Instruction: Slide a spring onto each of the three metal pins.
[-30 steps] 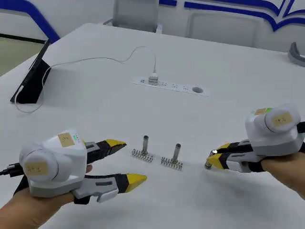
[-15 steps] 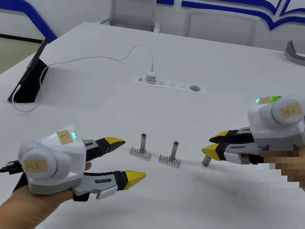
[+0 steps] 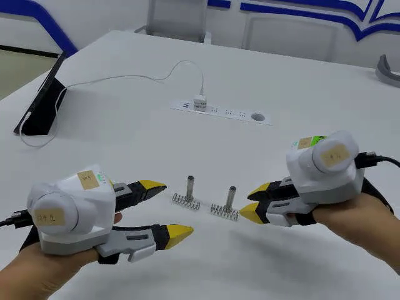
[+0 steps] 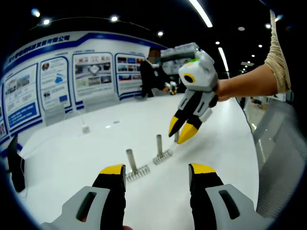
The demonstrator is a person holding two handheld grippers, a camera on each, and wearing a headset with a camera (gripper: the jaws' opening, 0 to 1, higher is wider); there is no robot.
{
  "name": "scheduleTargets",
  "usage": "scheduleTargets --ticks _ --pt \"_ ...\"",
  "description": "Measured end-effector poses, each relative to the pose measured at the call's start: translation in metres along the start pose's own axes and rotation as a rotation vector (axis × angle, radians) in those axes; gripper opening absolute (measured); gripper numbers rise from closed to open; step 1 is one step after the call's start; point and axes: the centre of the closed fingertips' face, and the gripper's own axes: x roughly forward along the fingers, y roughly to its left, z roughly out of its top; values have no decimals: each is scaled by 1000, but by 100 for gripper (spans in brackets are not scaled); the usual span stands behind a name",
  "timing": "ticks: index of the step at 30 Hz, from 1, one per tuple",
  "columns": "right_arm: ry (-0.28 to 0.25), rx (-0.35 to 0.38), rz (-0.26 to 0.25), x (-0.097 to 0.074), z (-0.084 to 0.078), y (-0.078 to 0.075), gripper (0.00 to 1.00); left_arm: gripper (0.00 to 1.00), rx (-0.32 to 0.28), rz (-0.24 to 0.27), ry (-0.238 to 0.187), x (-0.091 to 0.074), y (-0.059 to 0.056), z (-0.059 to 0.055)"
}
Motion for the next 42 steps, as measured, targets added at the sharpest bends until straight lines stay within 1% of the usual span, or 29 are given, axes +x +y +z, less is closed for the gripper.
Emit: scheduleTargets --ticks 5,14,21,26,33,42 --pt "34 -18 12 10 -4 2 19 53 -1 1 0 0 0 0" --pt "85 -39 22 26 -10 -1 18 53 -1 -3 4 1 -1 -1" --pt "109 -49 37 33 -12 -1 17 53 -3 -1 7 0 0 -2" --pt "131 -44 50 36 -18 1 16 53 -6 0 9 -1 0 -4" --pt "151 -35 69 37 -22 6 14 52 -8 -1 11 -1 -1 -5" --pt "157 -23 83 39 -23 8 12 52 -5 -8 13 1 -4 -6"
